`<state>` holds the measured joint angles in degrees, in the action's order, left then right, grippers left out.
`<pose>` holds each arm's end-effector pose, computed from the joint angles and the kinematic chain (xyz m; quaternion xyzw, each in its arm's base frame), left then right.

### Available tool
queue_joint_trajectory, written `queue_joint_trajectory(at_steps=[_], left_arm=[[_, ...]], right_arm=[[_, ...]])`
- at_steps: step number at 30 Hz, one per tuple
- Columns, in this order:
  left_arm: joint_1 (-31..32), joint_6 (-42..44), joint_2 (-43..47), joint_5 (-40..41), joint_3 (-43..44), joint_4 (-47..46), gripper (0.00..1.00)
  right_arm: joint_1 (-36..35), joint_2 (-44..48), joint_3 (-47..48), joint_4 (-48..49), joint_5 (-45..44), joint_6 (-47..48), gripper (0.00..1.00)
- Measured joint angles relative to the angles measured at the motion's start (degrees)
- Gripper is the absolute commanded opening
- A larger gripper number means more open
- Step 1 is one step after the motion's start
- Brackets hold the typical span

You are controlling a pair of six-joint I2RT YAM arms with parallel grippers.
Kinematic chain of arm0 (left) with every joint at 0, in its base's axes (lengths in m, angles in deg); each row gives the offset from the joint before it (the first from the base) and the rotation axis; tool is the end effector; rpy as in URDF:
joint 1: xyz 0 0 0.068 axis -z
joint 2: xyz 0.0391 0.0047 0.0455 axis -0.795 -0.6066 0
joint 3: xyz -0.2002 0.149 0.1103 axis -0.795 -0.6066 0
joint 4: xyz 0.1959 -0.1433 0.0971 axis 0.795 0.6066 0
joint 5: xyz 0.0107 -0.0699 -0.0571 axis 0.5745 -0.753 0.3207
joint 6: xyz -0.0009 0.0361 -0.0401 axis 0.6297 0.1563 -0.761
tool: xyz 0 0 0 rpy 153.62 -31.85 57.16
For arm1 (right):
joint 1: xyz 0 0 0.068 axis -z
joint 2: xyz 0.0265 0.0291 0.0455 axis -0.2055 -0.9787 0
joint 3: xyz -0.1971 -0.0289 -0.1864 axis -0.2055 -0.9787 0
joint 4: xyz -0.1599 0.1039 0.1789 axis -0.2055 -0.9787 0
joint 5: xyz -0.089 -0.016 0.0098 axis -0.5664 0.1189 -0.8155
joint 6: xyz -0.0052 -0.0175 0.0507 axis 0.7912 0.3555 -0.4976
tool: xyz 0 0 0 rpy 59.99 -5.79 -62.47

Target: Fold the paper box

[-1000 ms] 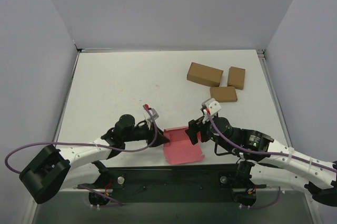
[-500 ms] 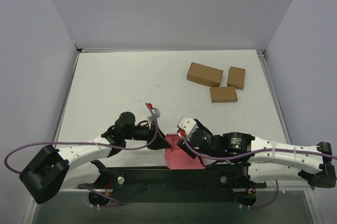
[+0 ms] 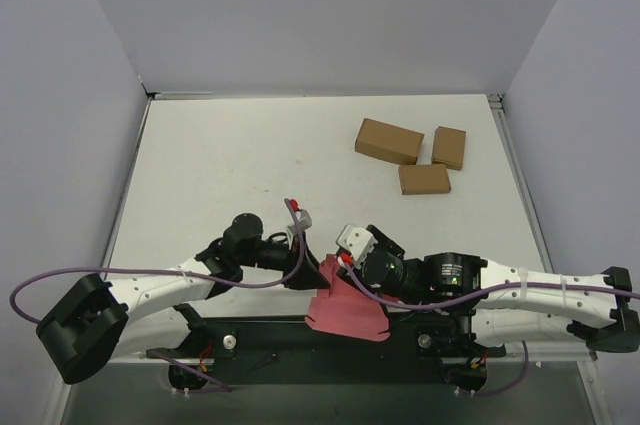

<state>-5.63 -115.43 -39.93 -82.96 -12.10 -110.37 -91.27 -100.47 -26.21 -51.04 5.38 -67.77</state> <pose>0.1329 -0.1804 0.2061 0.3411 0.6789 -0.6007 0.2488 0.0534 0.2029 0.3091 -0.4397 0.7439 0.1670 0.4748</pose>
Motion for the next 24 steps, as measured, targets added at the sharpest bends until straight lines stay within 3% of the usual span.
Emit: queue_joint_trajectory(at_steps=[10, 24], left_arm=[[0.7, 0.2, 0.0, -0.7, 0.3, 0.7, 0.14], [2.4, 0.3, 0.4, -1.9, 0.3, 1.3, 0.14]], right_arm=[[-1.4, 0.1, 3.9, 0.0, 2.4, 0.2, 0.59], [3.9, 0.2, 4.0, -0.2, 12.6, 0.1, 0.35]])
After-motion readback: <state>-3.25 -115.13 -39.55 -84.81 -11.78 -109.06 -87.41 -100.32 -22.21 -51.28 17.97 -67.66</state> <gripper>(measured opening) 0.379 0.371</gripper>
